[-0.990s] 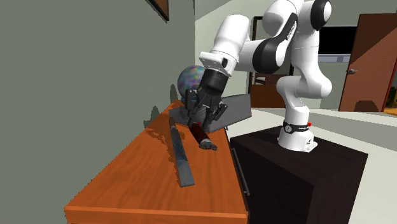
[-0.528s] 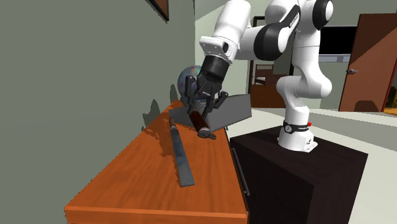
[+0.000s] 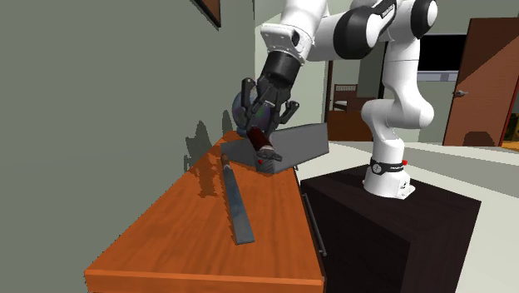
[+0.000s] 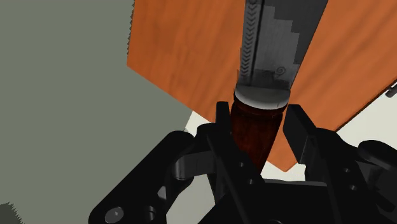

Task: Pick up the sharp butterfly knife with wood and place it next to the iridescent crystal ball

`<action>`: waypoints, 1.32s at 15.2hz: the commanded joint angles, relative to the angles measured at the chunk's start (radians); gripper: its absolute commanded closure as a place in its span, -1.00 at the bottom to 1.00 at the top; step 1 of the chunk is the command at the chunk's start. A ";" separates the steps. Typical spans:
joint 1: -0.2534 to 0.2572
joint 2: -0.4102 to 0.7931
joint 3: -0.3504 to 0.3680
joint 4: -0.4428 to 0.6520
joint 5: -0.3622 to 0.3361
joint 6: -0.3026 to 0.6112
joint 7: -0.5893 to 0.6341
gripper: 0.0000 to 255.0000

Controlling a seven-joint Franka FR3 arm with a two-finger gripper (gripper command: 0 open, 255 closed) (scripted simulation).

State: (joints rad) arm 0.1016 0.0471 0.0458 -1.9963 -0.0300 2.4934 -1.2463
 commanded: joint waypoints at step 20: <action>-0.001 -0.044 0.000 0.230 0.010 -0.275 -0.013 1.00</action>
State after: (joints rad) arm 0.1009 0.0028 0.0459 -1.7765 -0.0203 2.2296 -1.2574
